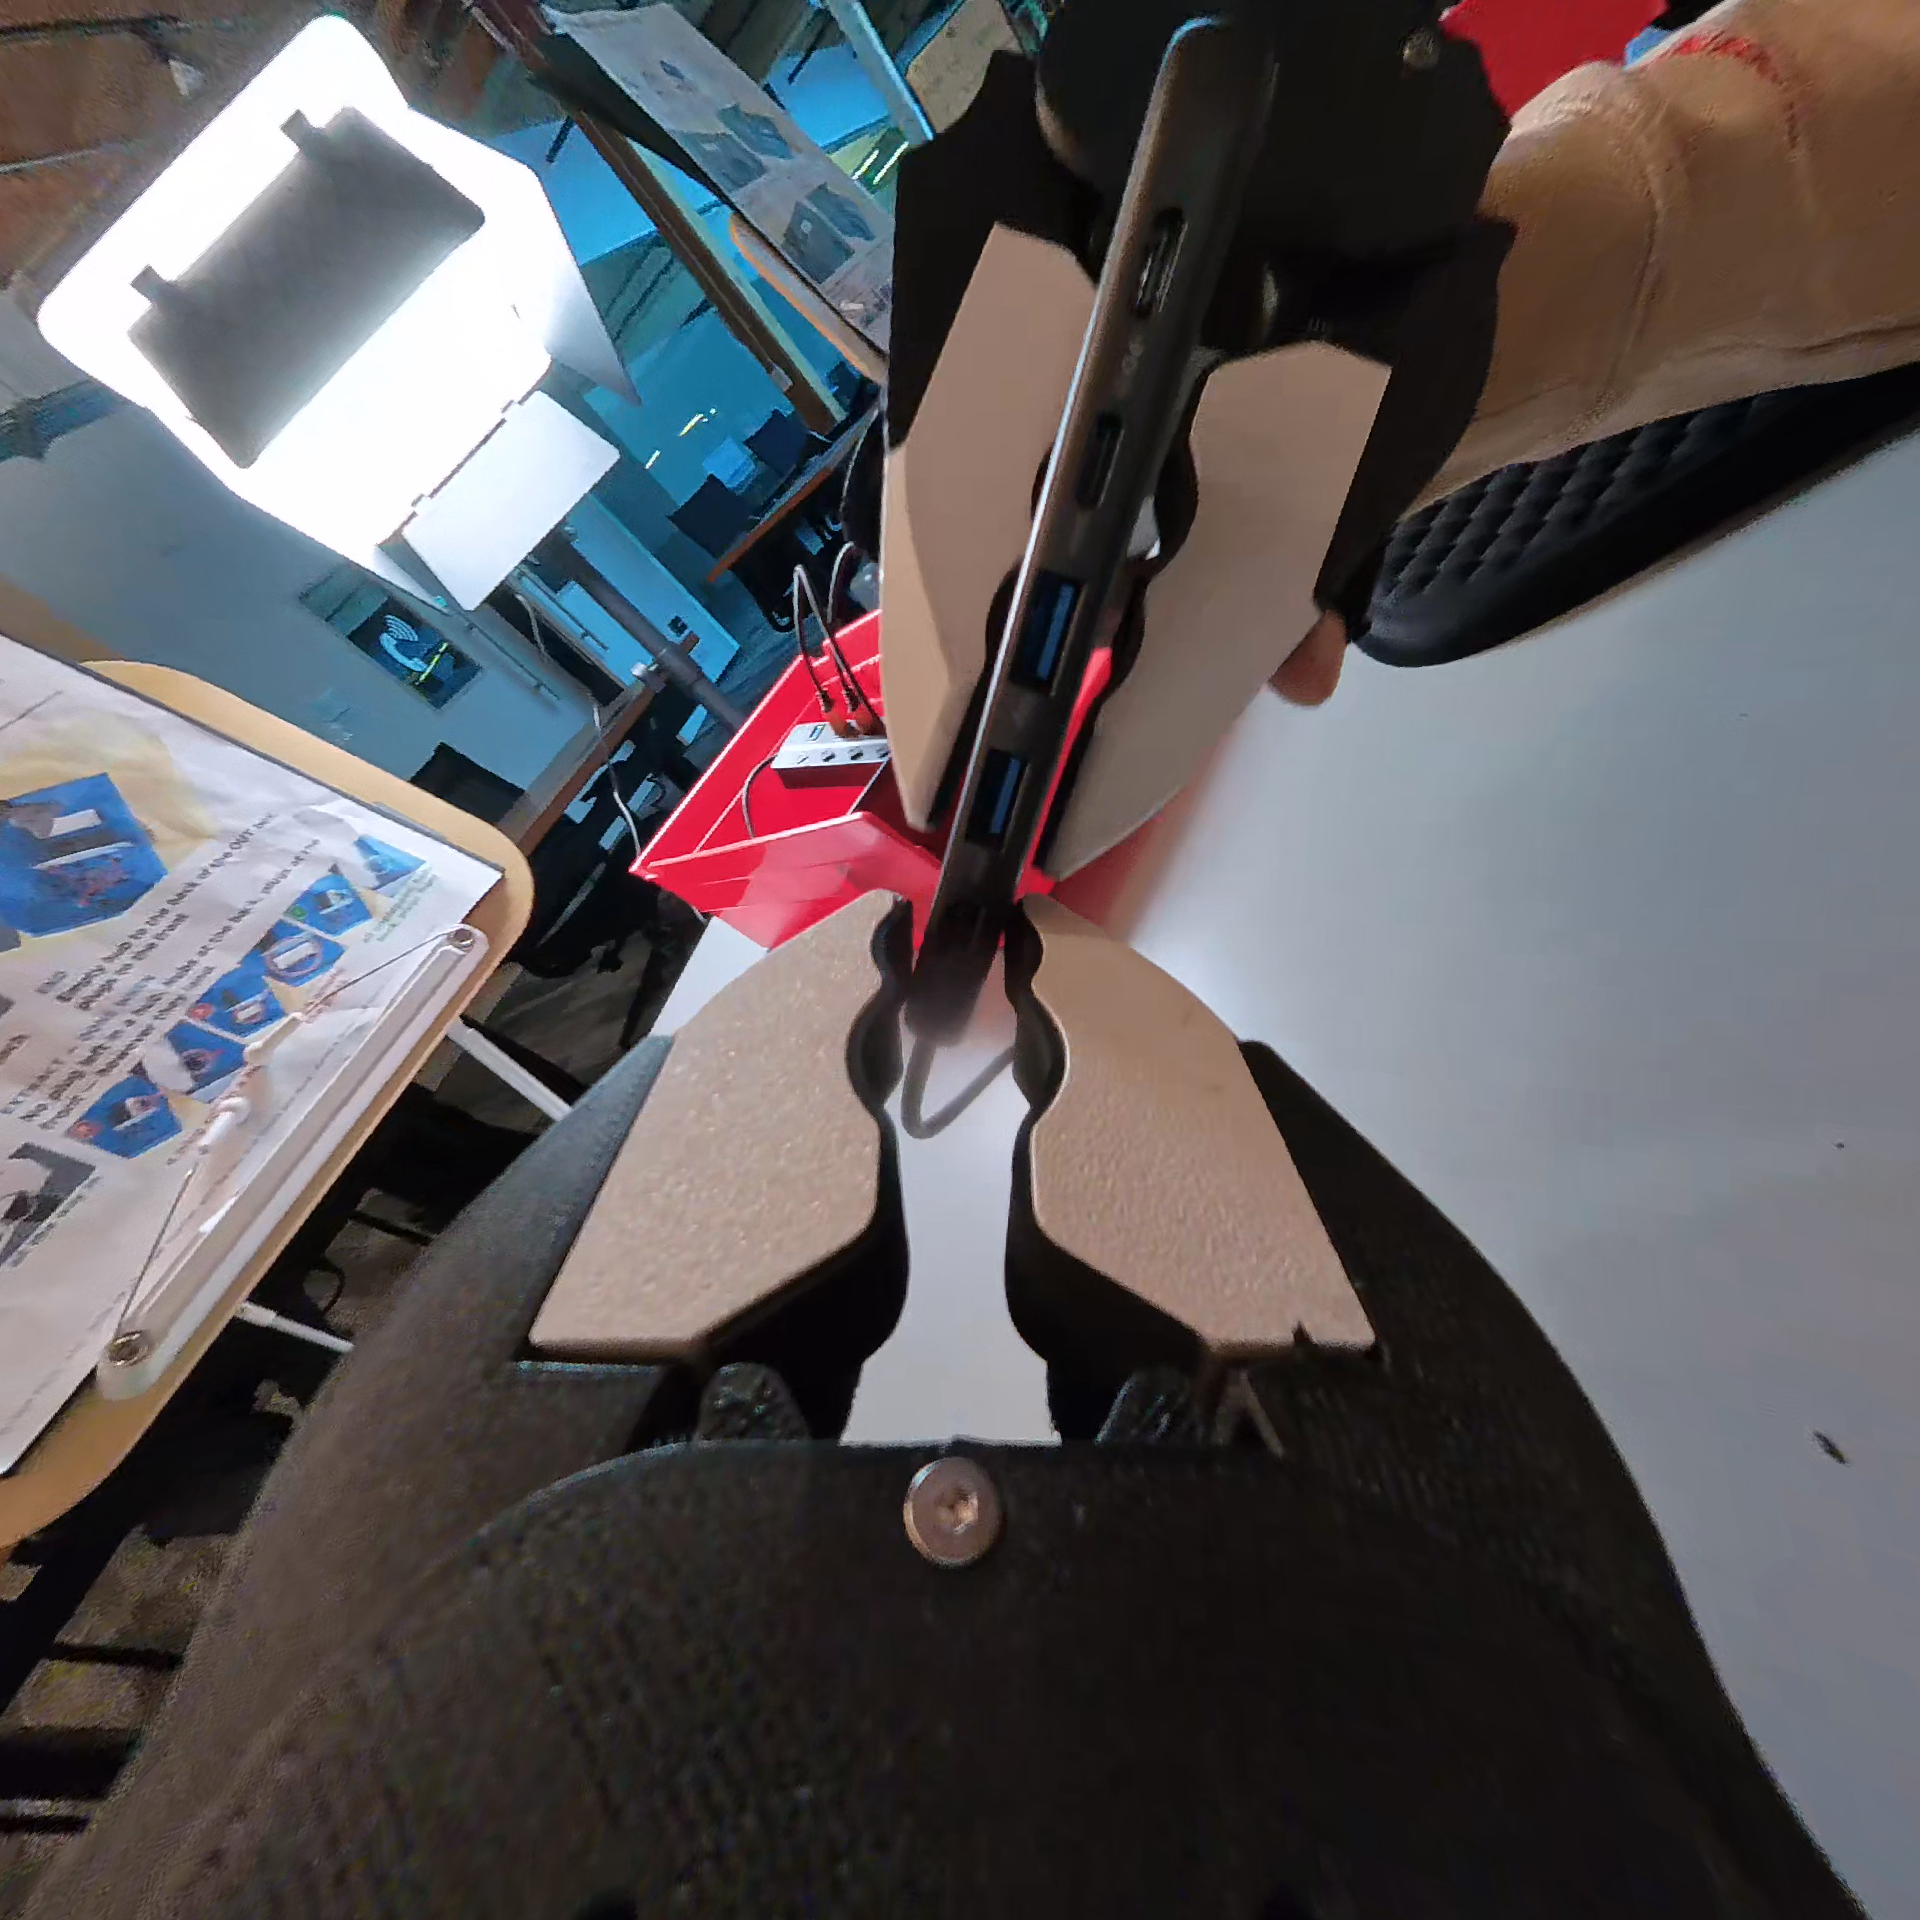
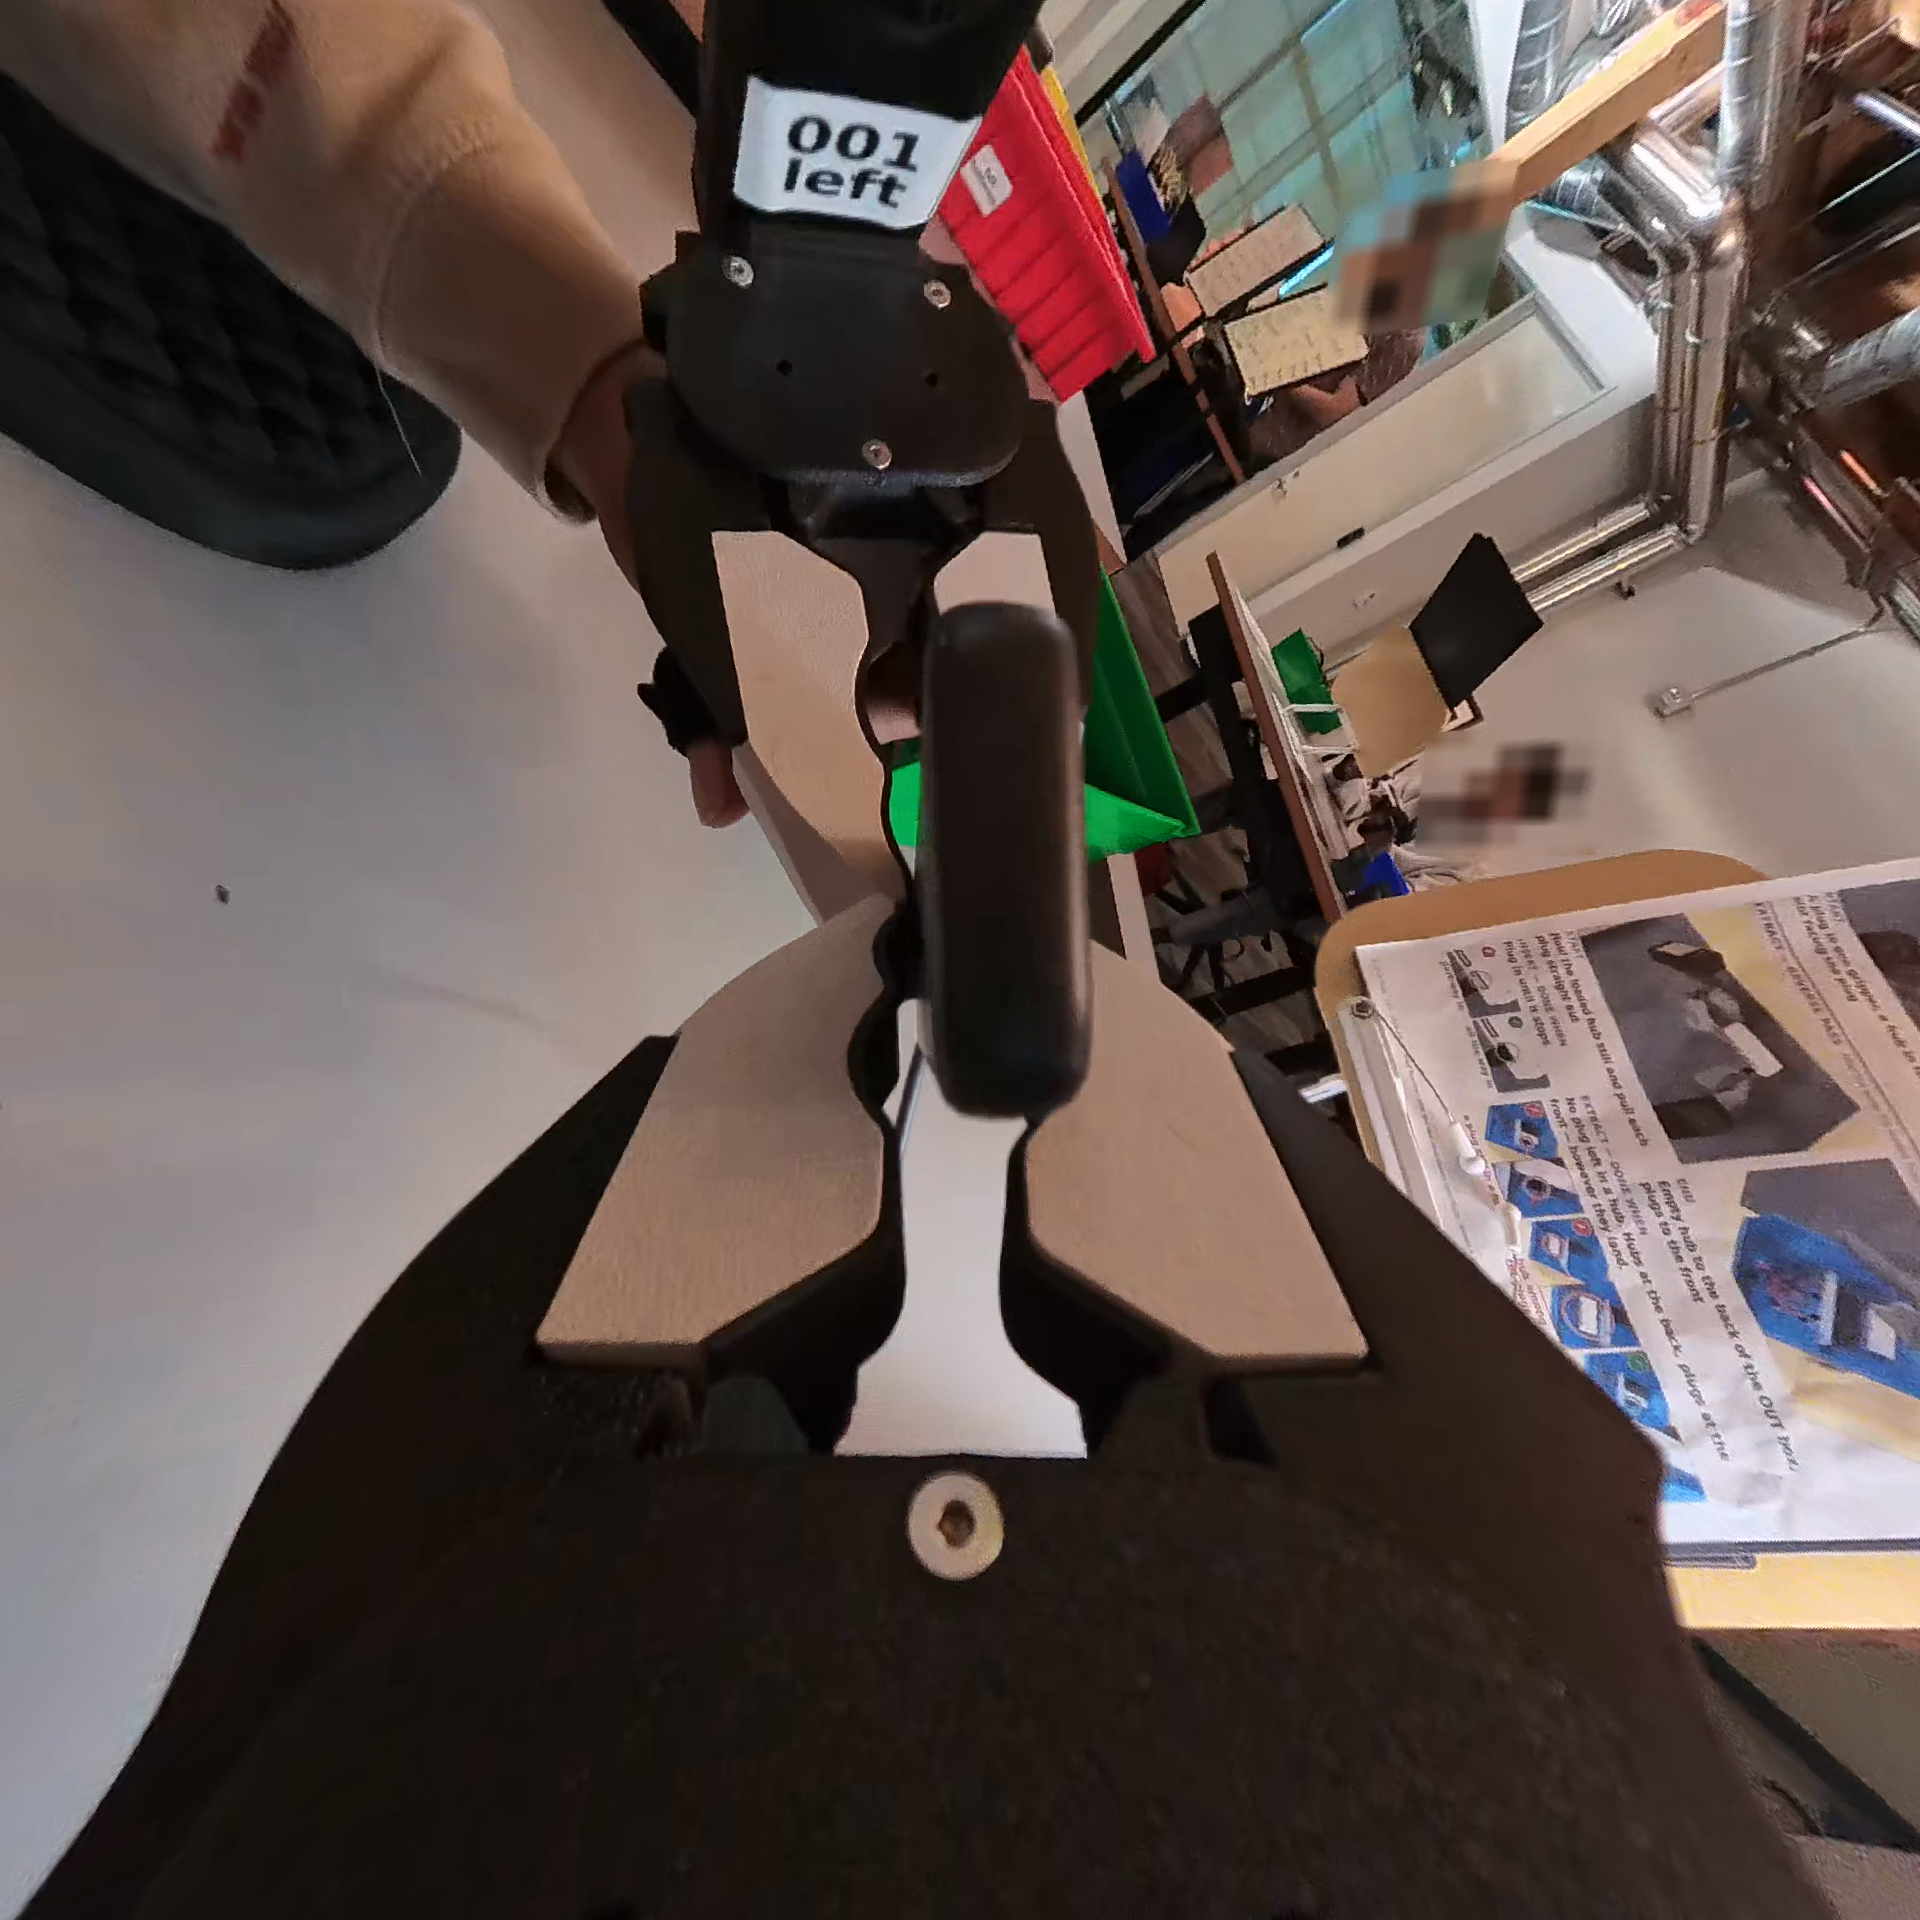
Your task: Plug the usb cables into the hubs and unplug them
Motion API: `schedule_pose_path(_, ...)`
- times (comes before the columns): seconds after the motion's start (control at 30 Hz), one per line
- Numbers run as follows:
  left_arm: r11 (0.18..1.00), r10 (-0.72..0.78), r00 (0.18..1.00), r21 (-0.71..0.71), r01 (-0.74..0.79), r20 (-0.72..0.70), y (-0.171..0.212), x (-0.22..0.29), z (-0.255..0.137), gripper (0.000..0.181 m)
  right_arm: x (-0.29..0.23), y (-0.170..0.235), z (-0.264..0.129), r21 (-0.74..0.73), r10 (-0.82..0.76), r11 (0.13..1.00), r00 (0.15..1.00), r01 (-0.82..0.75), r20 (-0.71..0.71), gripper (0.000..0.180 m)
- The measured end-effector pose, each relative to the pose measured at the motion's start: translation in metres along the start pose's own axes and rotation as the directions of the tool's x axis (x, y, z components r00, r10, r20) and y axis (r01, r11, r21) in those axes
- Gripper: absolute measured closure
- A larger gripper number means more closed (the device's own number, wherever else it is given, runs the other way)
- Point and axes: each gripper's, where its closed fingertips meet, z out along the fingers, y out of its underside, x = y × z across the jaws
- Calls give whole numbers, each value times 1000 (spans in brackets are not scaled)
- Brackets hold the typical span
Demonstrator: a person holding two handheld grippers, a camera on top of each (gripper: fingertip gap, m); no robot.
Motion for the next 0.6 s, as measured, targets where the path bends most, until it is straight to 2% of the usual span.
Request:
schedule_pose_path(0.37, 985, -170, 985, -14, 170, -14, 12, -5, 2, 160, 1, 18, 0, 15, 66, 998, 997, -65, -39, 168)
schedule_pose_path(0.5, 958, -283, 954, -6, 285, 93, 16, -51, -22, 159, 22, 26, -14, 25, 107, 994, 984, -105, -139, 168)
schedule_pose_path(0.6, 912, -364, 909, -122, 392, 204, 41, -99, -58, 155, 33, 36, -29, 38, 145, 989, 969, -140, -200, 168)
